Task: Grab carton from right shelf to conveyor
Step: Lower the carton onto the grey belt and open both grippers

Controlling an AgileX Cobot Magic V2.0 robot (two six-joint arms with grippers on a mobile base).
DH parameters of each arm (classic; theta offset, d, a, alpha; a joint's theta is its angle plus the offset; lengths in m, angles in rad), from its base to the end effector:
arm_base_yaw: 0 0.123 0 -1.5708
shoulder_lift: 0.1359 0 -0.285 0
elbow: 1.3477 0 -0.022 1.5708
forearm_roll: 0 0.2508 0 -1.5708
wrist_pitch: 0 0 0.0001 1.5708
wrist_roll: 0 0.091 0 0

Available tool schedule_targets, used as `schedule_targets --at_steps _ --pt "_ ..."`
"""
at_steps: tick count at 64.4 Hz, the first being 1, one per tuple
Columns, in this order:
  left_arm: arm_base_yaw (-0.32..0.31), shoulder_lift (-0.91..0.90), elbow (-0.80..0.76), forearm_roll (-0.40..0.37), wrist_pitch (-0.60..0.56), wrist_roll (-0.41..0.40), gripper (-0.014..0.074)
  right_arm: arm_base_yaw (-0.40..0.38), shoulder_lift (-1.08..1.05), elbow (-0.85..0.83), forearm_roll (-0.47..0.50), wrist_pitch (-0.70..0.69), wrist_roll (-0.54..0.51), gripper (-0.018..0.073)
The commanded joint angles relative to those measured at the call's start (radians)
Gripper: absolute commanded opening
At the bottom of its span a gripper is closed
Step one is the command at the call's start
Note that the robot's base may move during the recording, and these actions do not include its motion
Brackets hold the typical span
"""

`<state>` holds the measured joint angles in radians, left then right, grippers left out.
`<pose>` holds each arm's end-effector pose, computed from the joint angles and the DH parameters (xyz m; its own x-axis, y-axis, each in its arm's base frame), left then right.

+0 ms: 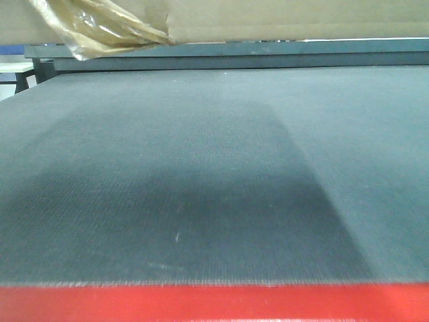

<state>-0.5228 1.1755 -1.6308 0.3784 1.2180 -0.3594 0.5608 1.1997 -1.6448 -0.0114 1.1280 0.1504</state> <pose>0.1875 -0.0716 0.4950 -0.5628 0.0850 -0.8222 0.1077 0.9938 0.0291 0.1815 0.1129 0.4953 -0.5462 -0.1718 -0.8199 -0.4502 0.8856 0.1143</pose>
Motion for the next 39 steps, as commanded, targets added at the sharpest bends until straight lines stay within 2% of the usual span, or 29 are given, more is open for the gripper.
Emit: schedule_targets --at_steps 1,39 --pt "0.006 -0.005 -0.007 0.107 -0.014 0.016 -0.0016 0.001 -0.022 -0.008 0.011 -0.015 -0.043 -0.0069" --pt "0.006 -0.005 -0.007 0.109 -0.014 0.016 -0.0016 0.001 -0.022 -0.008 0.011 -0.015 -0.043 -0.0069"
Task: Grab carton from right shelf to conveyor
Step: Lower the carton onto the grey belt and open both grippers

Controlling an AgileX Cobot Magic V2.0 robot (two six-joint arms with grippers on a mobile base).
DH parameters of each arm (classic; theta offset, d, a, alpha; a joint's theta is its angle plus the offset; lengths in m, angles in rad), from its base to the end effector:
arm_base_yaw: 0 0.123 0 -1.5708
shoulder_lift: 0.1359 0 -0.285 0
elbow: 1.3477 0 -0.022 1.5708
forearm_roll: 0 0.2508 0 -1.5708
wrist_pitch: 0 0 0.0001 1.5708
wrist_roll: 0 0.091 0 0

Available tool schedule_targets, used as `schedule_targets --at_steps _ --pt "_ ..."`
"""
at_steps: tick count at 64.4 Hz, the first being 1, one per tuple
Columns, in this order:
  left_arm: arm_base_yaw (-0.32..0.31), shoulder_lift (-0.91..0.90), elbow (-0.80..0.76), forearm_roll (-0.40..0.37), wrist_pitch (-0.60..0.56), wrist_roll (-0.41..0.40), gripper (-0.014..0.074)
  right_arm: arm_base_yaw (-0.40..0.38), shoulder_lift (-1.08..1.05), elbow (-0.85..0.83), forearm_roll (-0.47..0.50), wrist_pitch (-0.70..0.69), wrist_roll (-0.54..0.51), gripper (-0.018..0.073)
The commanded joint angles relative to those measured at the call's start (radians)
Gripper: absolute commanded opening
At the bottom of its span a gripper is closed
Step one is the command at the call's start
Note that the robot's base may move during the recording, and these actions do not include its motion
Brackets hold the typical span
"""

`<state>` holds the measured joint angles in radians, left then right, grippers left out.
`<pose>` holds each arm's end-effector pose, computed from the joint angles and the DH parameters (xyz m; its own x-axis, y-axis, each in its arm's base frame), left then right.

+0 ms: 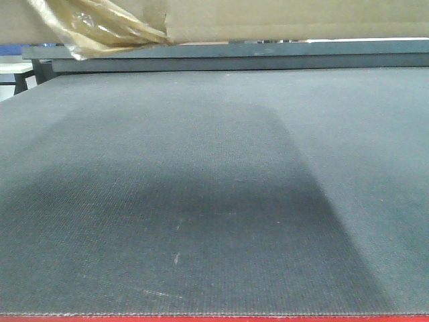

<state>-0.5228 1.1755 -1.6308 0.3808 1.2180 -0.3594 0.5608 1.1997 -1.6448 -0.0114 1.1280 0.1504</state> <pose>0.1875 -0.0714 0.4950 -0.5621 0.0858 -0.8226 0.1064 0.9938 0.0309 0.1815 0.1129 0.4953 -0.5462 -0.1718 -0.8199 -0.4502 0.8856 0.1143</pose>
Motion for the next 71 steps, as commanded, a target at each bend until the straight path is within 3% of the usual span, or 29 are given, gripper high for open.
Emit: schedule_targets --at_steps 1,61,71 --pt "0.006 -0.005 -0.007 0.106 -0.014 0.016 -0.0016 0.001 -0.022 -0.008 0.011 -0.015 -0.043 -0.0069" --pt "0.006 -0.005 -0.007 0.106 -0.027 0.016 -0.0016 0.001 -0.022 -0.008 0.011 -0.063 -0.043 -0.0069" --pt "0.006 0.016 -0.007 0.053 -0.050 0.016 -0.0016 0.001 -0.014 -0.008 0.035 -0.067 -0.043 -0.0069"
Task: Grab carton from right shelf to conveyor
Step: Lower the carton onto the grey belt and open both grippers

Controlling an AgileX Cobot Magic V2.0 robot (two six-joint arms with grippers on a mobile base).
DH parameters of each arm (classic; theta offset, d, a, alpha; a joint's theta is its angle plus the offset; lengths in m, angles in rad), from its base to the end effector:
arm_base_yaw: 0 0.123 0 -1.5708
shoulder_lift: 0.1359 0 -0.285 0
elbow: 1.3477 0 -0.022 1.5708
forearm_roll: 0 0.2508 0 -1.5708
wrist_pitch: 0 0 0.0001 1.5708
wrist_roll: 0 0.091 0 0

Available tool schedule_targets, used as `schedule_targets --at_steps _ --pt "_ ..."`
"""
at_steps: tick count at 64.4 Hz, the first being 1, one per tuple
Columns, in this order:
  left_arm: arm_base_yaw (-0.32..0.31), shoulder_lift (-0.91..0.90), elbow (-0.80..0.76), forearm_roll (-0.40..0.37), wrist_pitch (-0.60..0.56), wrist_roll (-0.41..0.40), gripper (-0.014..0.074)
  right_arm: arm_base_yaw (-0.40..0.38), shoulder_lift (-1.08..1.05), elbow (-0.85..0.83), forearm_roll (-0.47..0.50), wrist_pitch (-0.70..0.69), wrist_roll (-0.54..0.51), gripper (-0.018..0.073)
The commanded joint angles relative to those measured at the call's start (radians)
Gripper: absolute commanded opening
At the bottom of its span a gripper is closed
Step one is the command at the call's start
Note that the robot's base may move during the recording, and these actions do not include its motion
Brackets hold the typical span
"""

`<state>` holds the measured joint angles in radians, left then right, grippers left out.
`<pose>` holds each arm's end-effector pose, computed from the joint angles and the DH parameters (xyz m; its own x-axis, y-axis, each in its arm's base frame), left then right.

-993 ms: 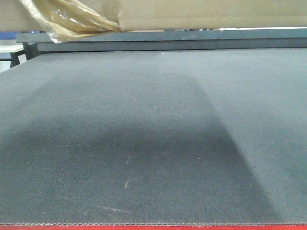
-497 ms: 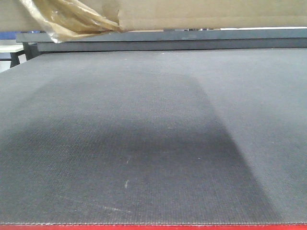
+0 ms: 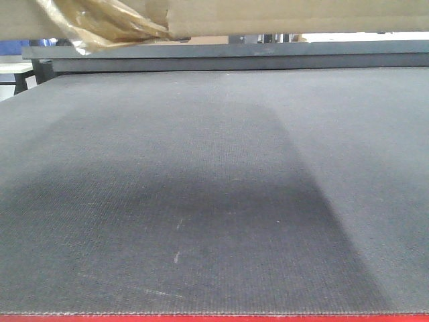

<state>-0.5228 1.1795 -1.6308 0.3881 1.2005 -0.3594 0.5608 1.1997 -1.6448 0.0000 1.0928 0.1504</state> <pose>0.1898 -0.0723 0.4957 -0.5492 0.0887 -0.8310 0.1078 0.9936 0.0348 0.1825 0.1146 0.4979 -0.5248 -0.1527 -0.8374 -0.4584 0.8796 0.1269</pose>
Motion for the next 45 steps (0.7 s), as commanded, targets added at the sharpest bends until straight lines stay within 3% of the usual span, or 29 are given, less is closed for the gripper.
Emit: schedule_targets --at_steps 1,6,29,45 --pt "0.006 0.017 -0.007 0.039 -0.039 0.016 -0.0016 0.001 -0.011 -0.008 0.020 -0.035 -0.043 -0.0069" --pt "0.006 0.057 -0.007 0.015 -0.071 0.016 -0.0016 -0.004 0.023 -0.008 -0.010 -0.038 -0.043 -0.0069" --pt "0.012 0.278 -0.007 0.038 -0.188 0.016 -0.0016 -0.084 0.265 -0.008 -0.028 -0.147 -0.043 -0.0069" --pt "0.076 0.388 -0.007 0.039 -0.292 0.016 -0.0016 -0.154 0.413 -0.008 -0.028 -0.184 -0.043 -0.0069"
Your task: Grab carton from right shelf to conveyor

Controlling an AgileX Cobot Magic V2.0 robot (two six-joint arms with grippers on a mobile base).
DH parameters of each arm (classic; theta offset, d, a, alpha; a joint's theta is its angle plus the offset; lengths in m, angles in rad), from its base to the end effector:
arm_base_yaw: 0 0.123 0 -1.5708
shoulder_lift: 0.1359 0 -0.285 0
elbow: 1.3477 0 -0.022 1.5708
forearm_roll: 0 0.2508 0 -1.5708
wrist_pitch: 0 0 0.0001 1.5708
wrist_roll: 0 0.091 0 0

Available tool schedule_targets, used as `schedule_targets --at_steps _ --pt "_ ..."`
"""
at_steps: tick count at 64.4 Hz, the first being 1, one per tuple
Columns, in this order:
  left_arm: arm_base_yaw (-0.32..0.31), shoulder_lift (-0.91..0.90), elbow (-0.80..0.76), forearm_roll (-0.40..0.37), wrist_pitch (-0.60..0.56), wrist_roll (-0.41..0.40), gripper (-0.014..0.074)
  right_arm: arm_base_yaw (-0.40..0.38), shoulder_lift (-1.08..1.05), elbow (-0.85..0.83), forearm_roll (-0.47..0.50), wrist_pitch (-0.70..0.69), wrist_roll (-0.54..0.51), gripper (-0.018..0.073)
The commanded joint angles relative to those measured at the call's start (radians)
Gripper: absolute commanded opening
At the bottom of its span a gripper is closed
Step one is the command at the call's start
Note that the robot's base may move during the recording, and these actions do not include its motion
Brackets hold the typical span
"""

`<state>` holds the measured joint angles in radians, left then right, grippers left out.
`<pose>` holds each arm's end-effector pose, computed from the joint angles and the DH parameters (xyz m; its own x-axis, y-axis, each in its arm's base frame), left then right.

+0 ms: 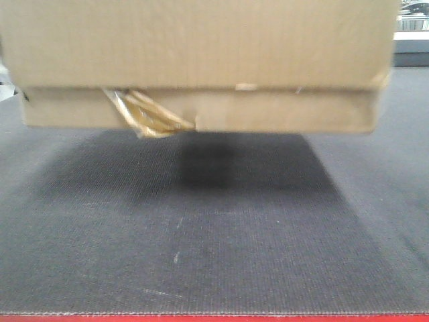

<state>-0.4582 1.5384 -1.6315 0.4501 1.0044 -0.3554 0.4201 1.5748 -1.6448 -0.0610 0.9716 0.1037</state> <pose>0.3131 -0.1171 0.4138 -0.6426 0.2116 -0.7364 0.1117 0.9767 0.1832 0.3181 0.1371 0.4001 -0.6879 -0.2316 -0.6878 -0.3289 0.9443 0.0110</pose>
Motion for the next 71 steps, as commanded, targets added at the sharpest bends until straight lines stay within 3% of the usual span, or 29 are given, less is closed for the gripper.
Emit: schedule_targets --at_steps 1,14,18,26,31,35,37,44,53,66,71 --pt "0.015 0.035 -0.007 -0.023 -0.099 0.012 -0.0016 -0.017 0.045 -0.008 0.033 -0.063 0.004 -0.0069" --pt "0.038 0.096 -0.007 -0.023 -0.128 0.012 -0.0011 -0.042 0.115 -0.008 0.033 -0.082 0.004 -0.0064" --pt "0.038 0.105 -0.007 -0.023 -0.128 0.012 0.0023 -0.042 0.125 -0.008 0.033 -0.087 0.004 -0.0003" --pt "0.038 0.116 -0.007 -0.033 -0.123 0.012 0.0206 -0.042 0.127 -0.008 0.033 -0.083 0.004 0.0286" --pt "0.038 0.116 -0.007 -0.042 -0.108 0.012 0.0391 -0.042 0.125 -0.008 0.033 -0.079 0.004 0.0498" --pt "0.038 0.114 -0.007 -0.046 -0.103 0.012 0.0549 -0.043 0.121 -0.009 0.033 -0.079 0.004 0.0578" --pt "0.038 0.109 -0.007 -0.046 -0.097 0.012 0.0626 -0.044 0.117 -0.009 0.033 -0.076 0.004 0.0570" --pt "0.038 0.084 -0.007 -0.056 -0.065 0.012 0.0568 -0.044 0.093 -0.011 0.033 -0.058 0.004 0.0550" --pt "0.038 0.019 -0.007 -0.056 -0.037 0.012 0.0575 -0.044 0.027 -0.011 0.033 -0.051 0.004 0.0459" --pt "0.042 -0.130 0.019 -0.063 -0.022 0.033 0.0571 -0.056 -0.108 -0.009 0.030 -0.033 0.004 0.0118" --pt "0.064 -0.197 0.076 -0.100 -0.052 0.035 0.0567 -0.071 -0.162 0.001 0.030 -0.019 0.004 0.0014"
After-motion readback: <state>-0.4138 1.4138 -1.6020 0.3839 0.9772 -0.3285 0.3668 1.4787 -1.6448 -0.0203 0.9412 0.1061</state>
